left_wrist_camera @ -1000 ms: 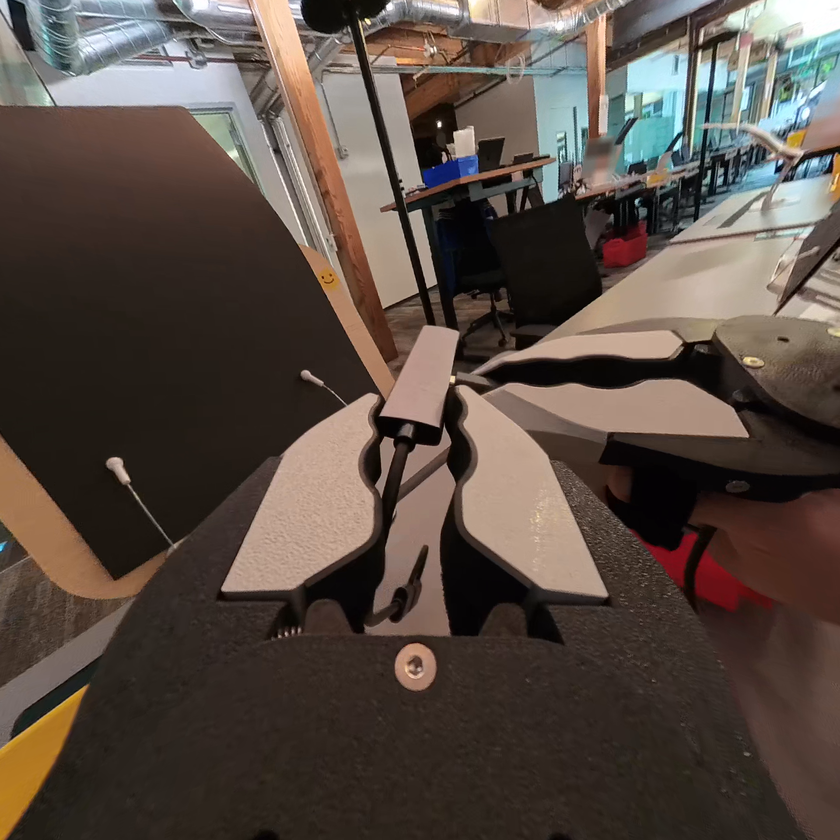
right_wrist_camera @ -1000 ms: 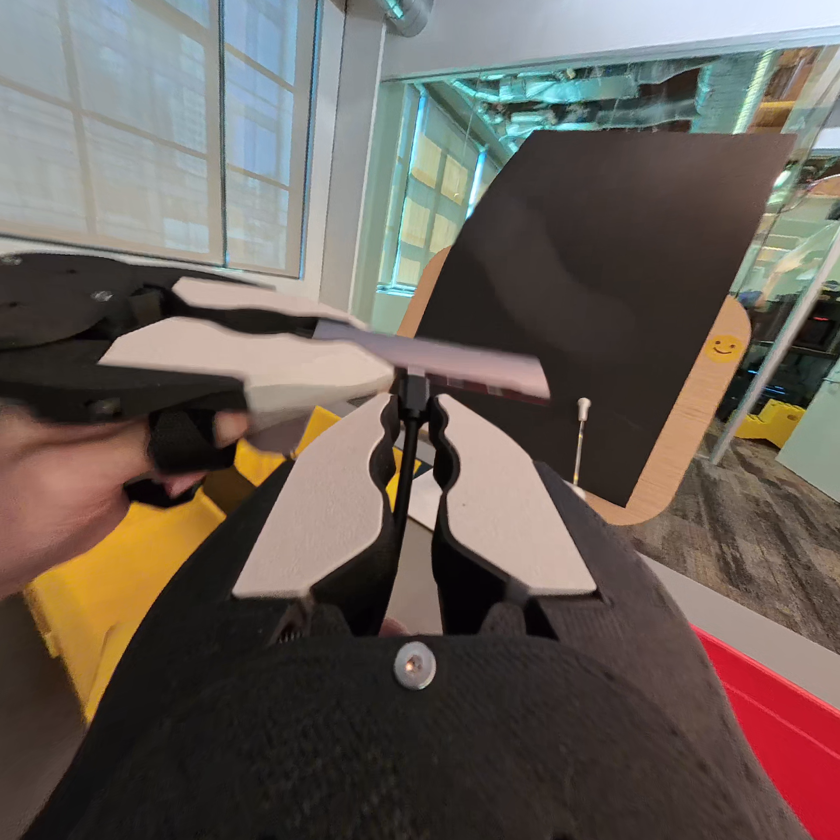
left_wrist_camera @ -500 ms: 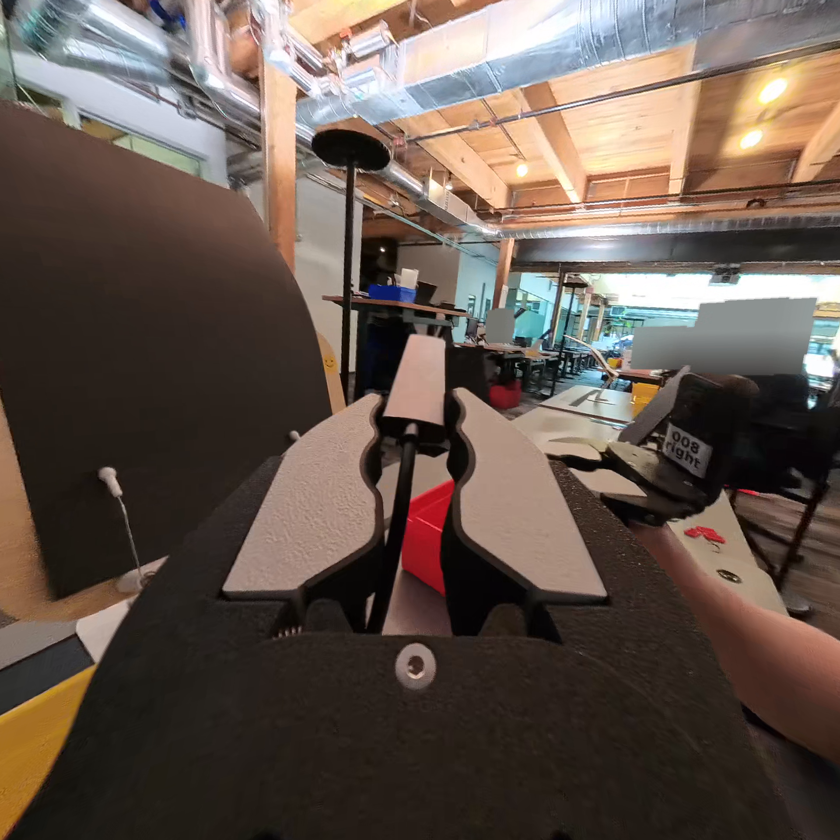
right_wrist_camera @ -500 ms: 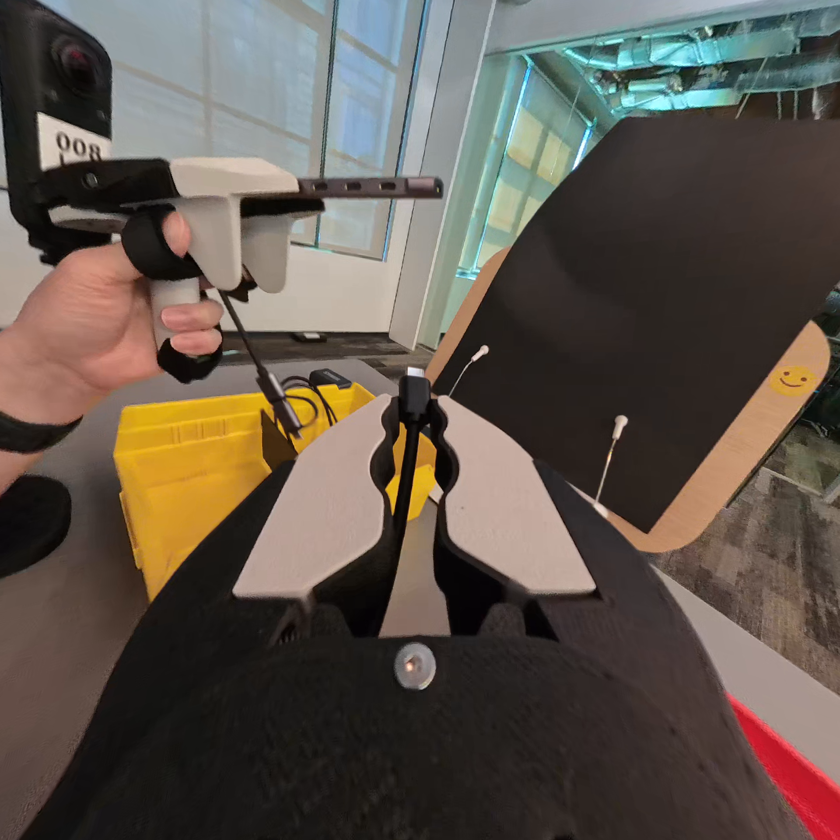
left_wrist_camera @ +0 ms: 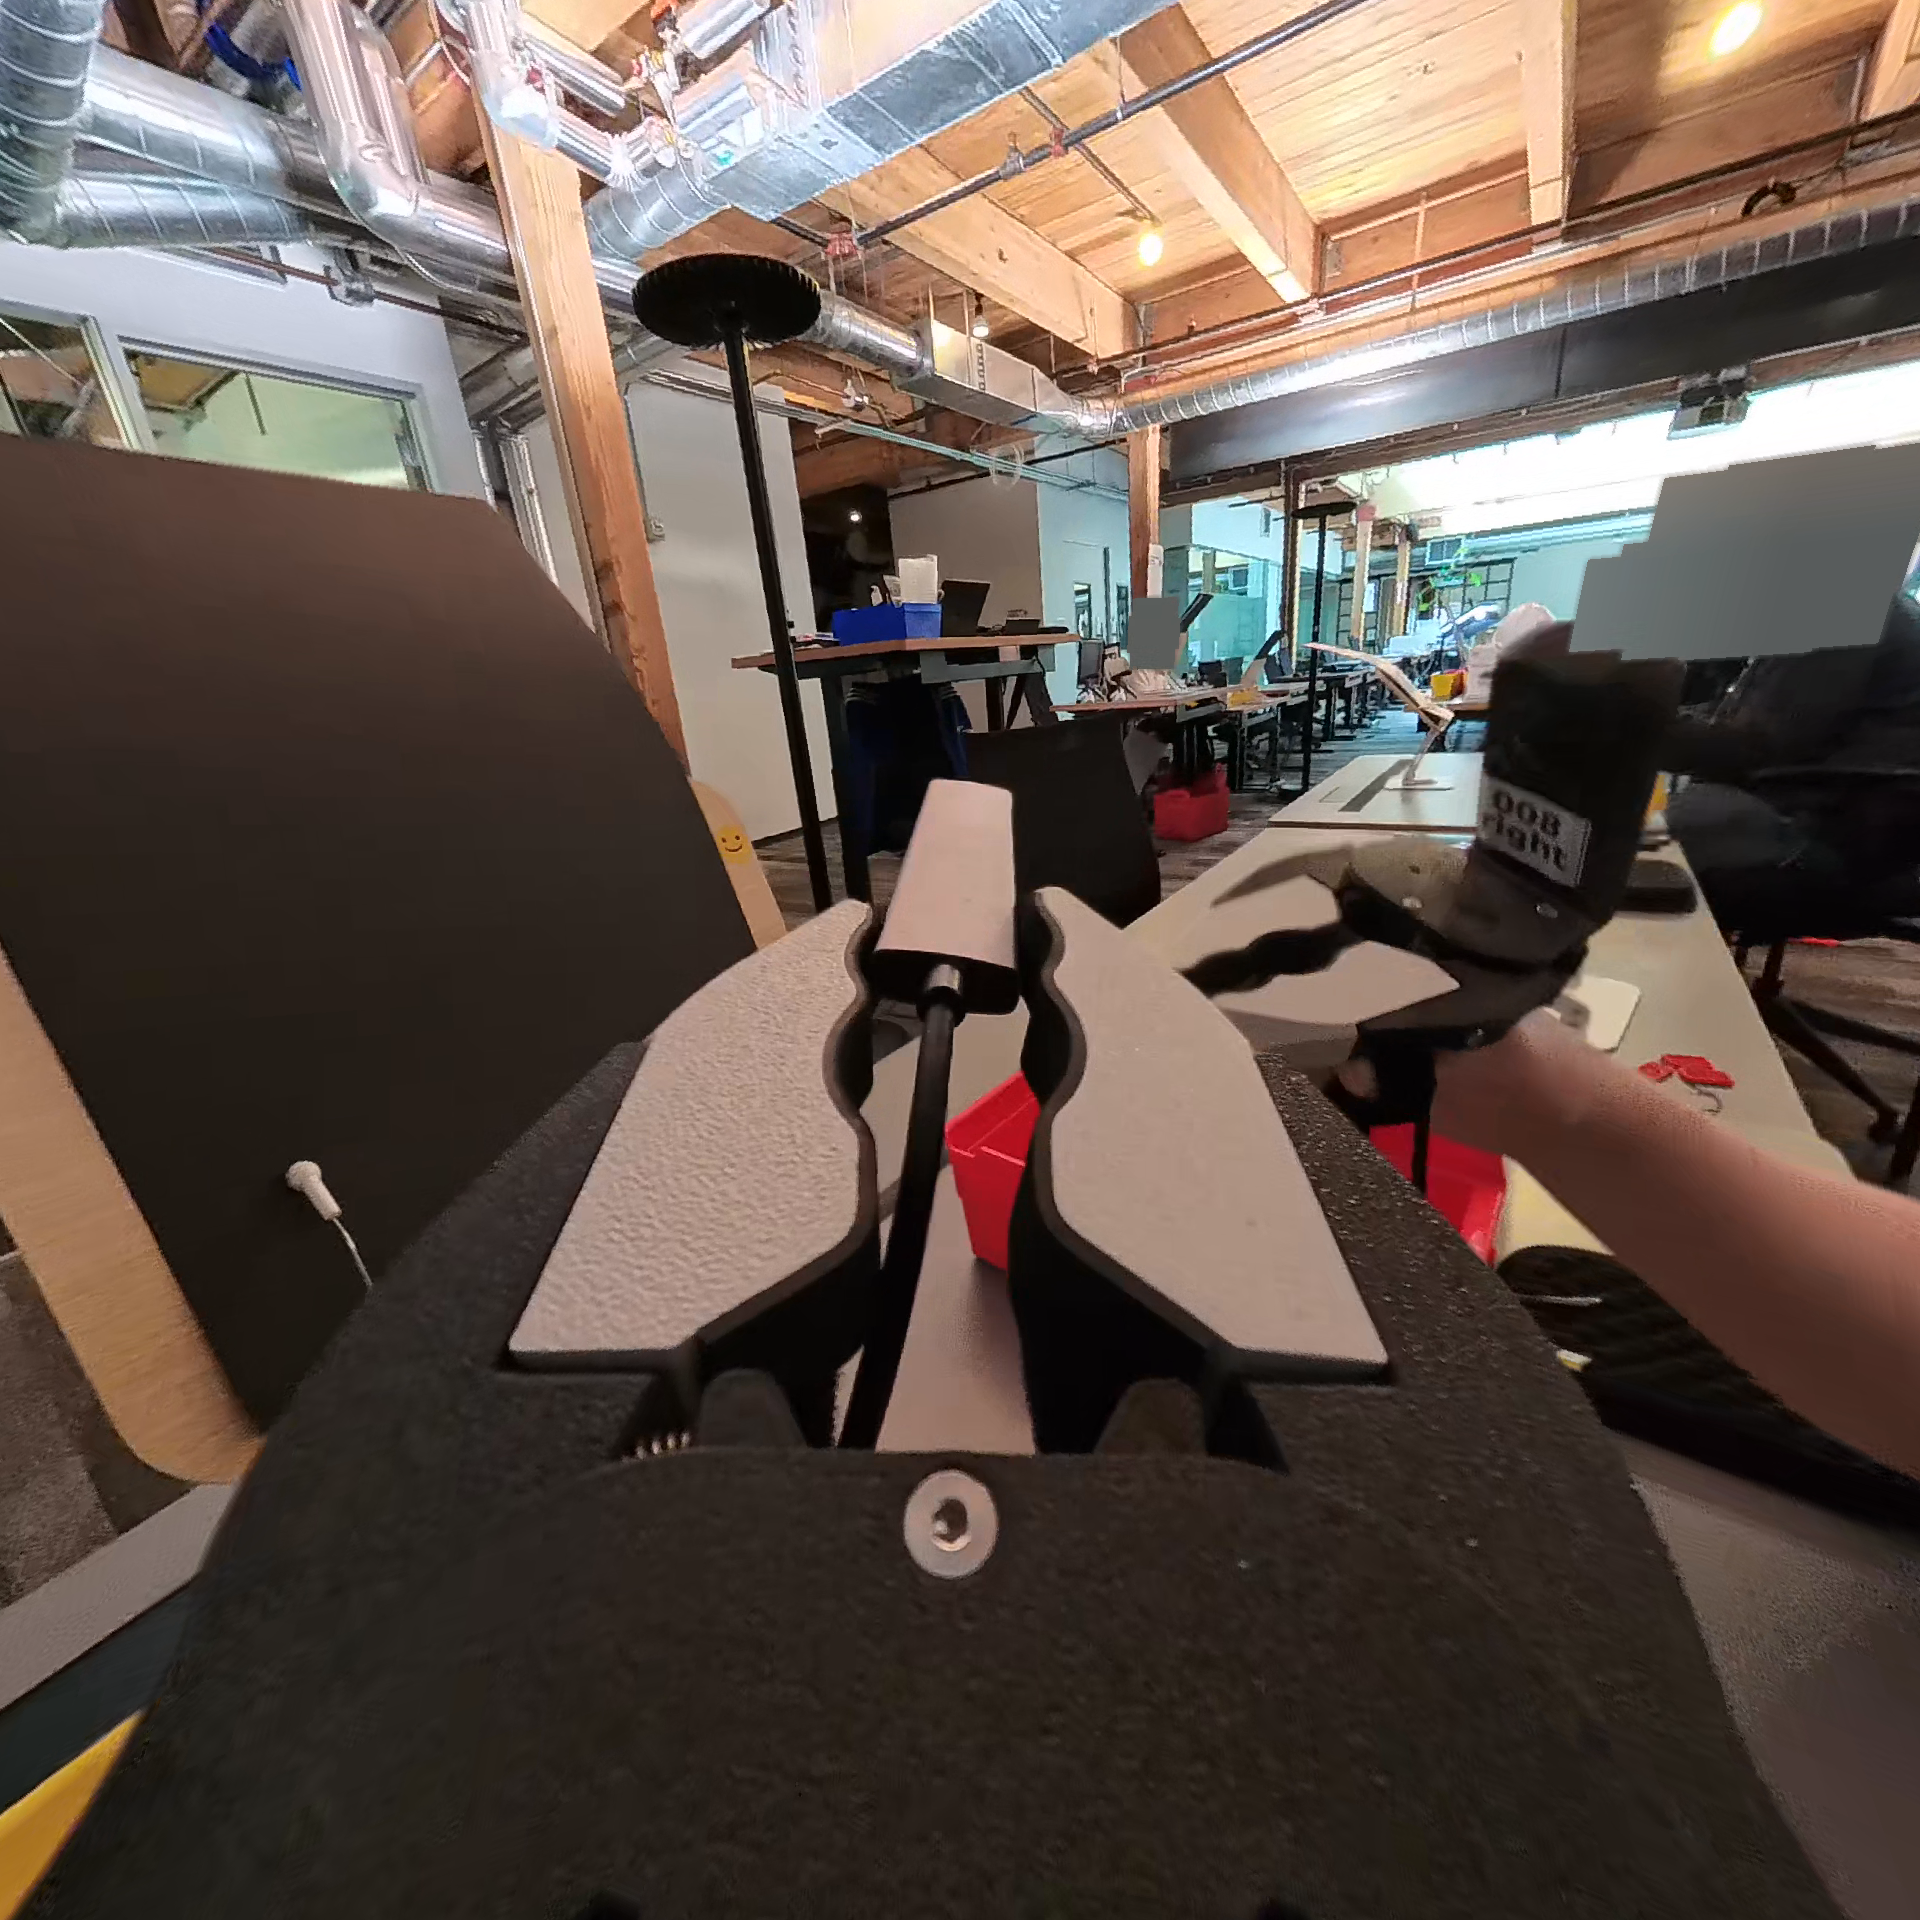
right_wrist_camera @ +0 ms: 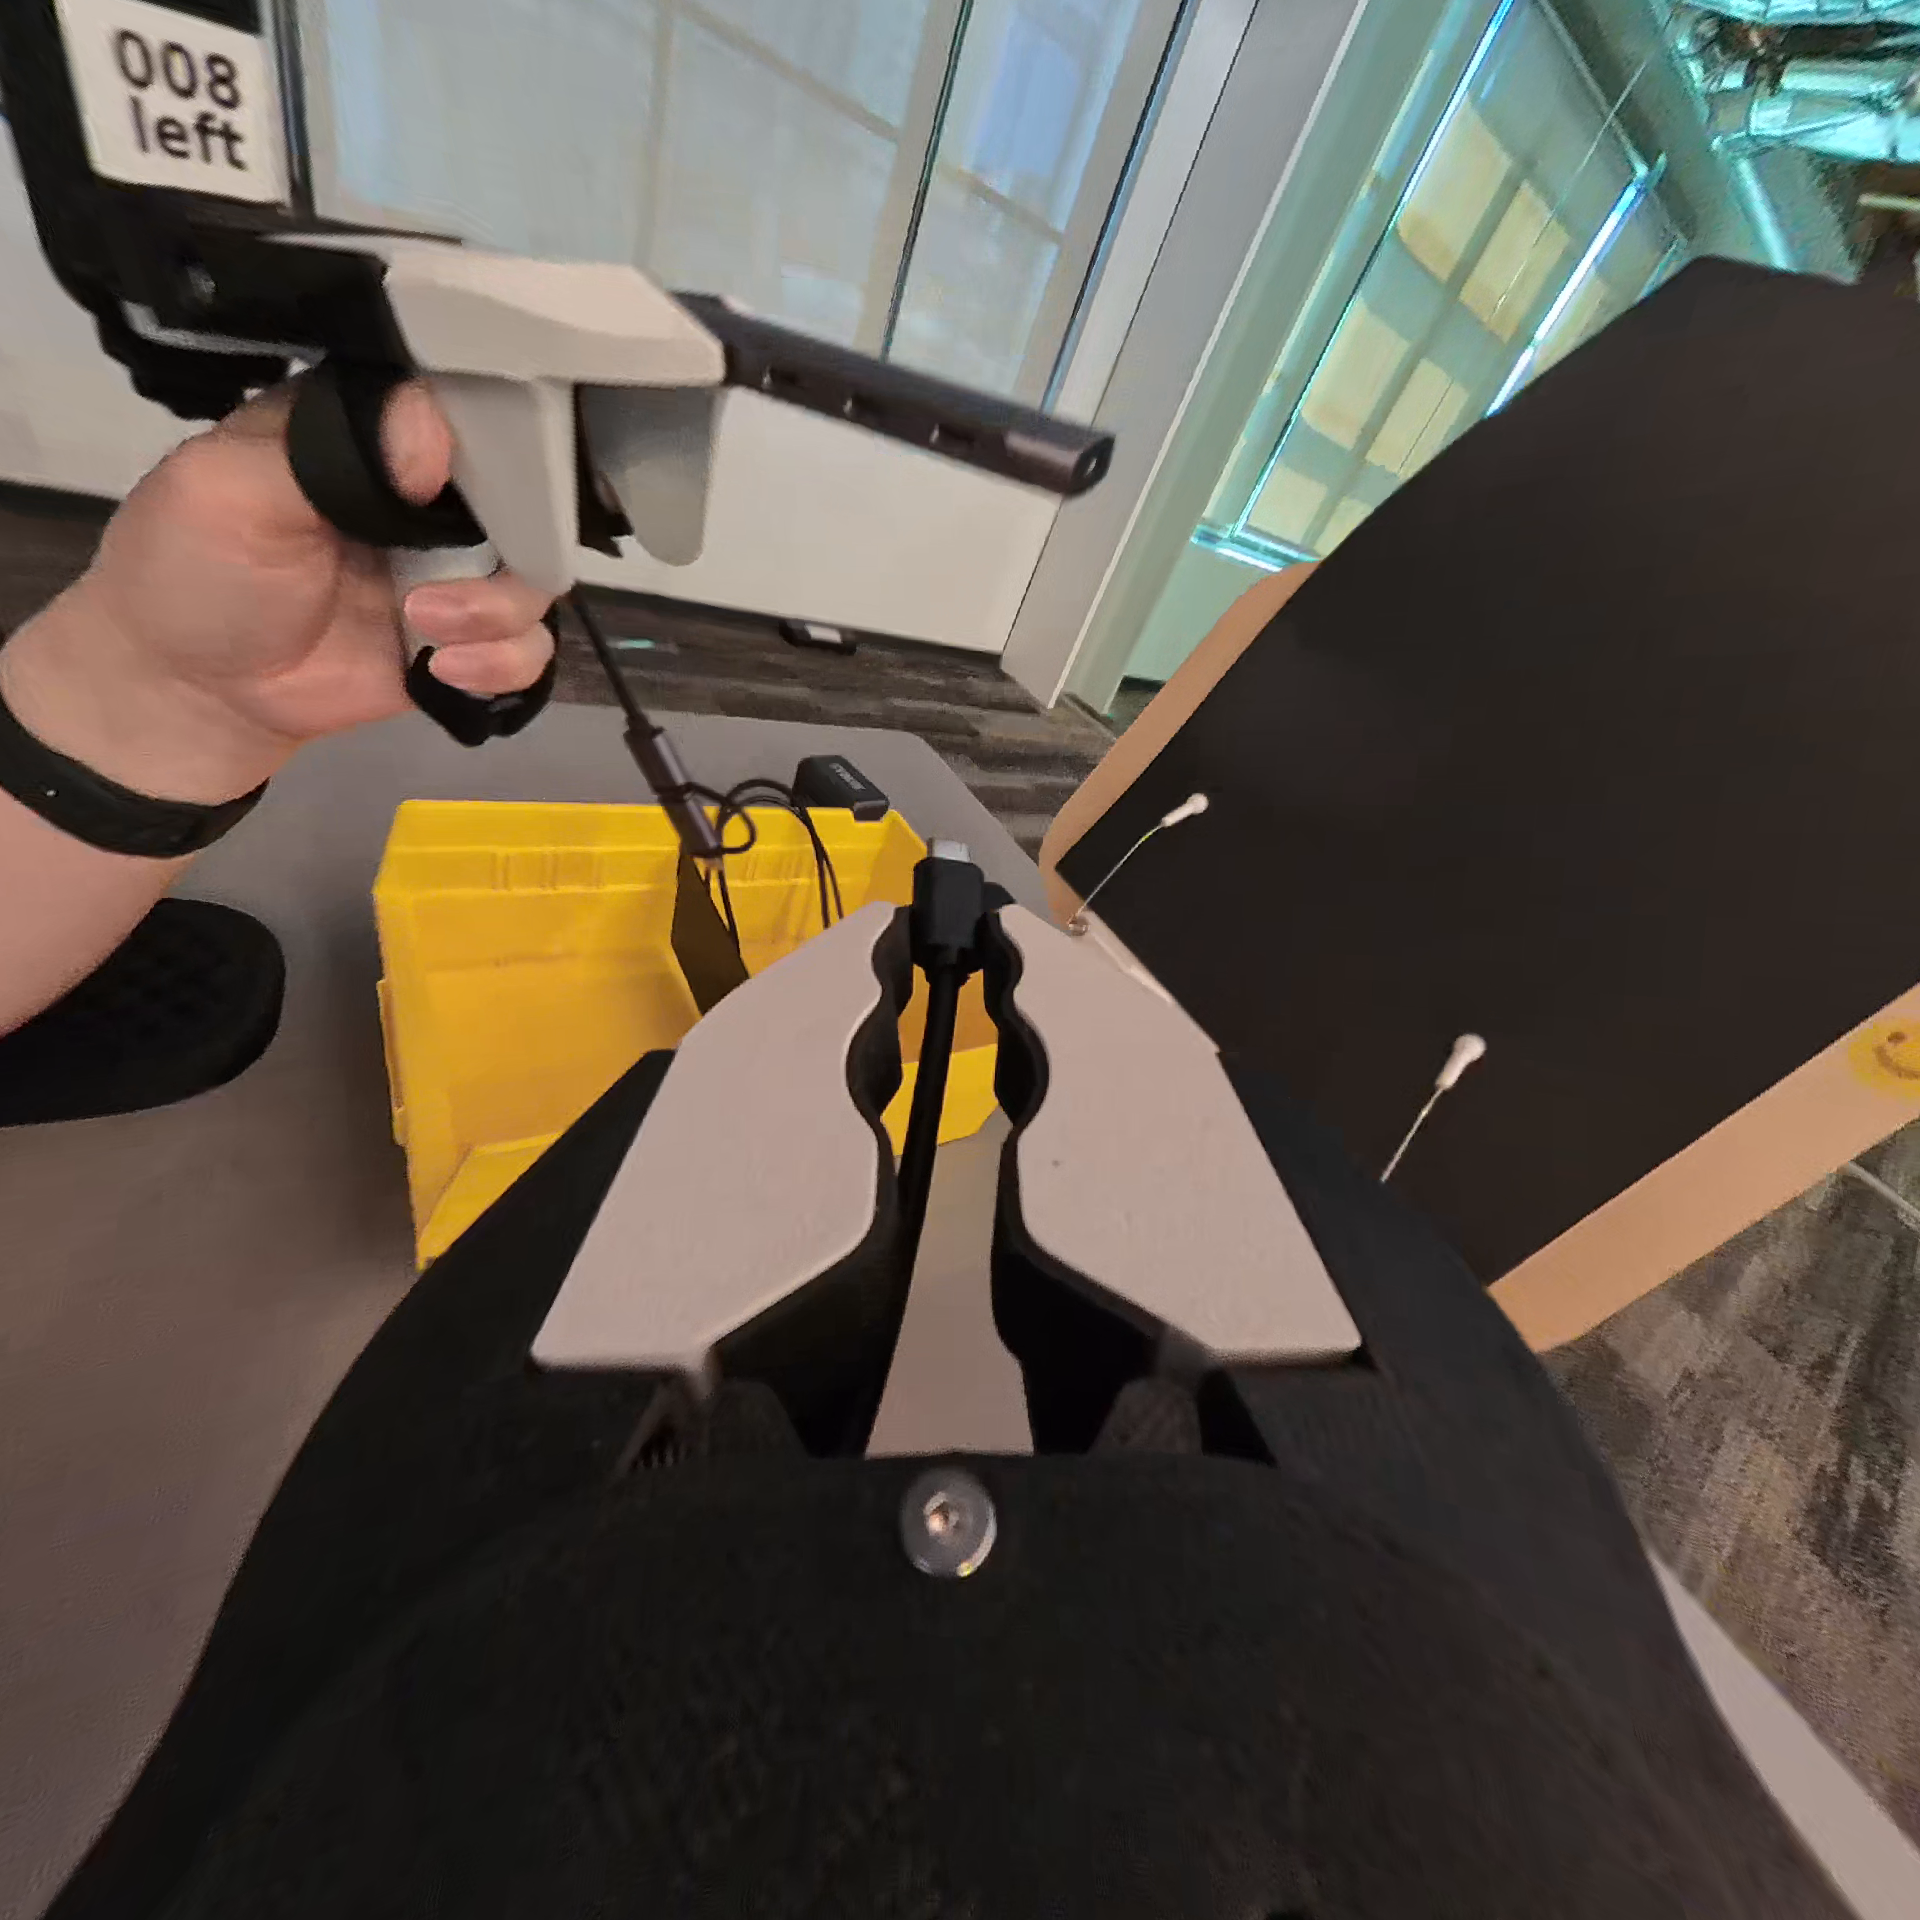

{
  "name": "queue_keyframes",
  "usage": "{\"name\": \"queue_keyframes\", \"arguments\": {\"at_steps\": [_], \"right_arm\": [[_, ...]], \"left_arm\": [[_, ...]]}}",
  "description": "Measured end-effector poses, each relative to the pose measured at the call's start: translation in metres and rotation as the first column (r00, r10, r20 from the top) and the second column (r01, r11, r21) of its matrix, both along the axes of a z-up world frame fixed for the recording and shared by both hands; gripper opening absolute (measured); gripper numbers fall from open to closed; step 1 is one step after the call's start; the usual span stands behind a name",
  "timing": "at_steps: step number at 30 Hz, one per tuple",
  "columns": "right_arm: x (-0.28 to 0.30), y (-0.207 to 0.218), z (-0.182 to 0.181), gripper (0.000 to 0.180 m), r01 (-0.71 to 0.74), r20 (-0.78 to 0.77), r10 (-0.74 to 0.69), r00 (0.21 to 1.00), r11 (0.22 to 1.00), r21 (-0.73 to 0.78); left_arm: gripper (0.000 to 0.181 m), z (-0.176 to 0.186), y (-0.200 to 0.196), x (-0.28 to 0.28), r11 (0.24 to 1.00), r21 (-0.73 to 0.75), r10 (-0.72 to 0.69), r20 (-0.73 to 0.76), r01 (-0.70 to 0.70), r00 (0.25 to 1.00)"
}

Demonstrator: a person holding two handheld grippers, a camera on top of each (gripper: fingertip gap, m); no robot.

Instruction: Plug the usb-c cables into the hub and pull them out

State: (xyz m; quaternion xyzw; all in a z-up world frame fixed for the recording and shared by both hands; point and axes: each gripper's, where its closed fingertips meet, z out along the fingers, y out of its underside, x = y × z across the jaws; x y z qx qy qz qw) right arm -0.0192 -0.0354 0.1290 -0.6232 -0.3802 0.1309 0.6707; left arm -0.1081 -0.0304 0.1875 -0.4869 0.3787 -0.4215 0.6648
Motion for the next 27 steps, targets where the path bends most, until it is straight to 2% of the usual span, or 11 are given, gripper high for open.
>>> {"name": "queue_keyframes", "arguments": {"at_steps": [5,10,17,21,27], "right_arm": [[-0.01,0.01,0.075,0.014,0.004,0.115,-0.007,0.993,1.0,0.027],[-0.003,0.002,0.173,0.015,0.09,0.216,-0.125,0.968,0.982,0.169],[0.061,-0.012,0.271,0.014,0.316,0.248,-0.368,0.896,0.922,0.225],[0.106,-0.022,0.27,0.014,0.415,0.297,-0.442,0.847,0.897,0.151],[0.181,-0.016,0.206,0.014,0.545,0.391,-0.522,0.758,0.836,0.059]], "left_arm": [[0.024,0.002,0.003,-0.007,0.999,0.018,0.032,-0.006,-0.032,0.999],[0.024,0.003,0.011,-0.016,0.999,-0.037,0.029,0.029,-0.028,0.999],[0.024,0.004,0.008,-0.018,0.997,-0.077,-0.022,0.042,0.025,0.999],[0.024,0.004,0.003,-0.014,0.996,-0.078,-0.042,0.029,0.044,0.999],[0.024,0.004,-0.003,-0.01,0.995,-0.073,-0.061,0.019,0.063,0.998]]}}
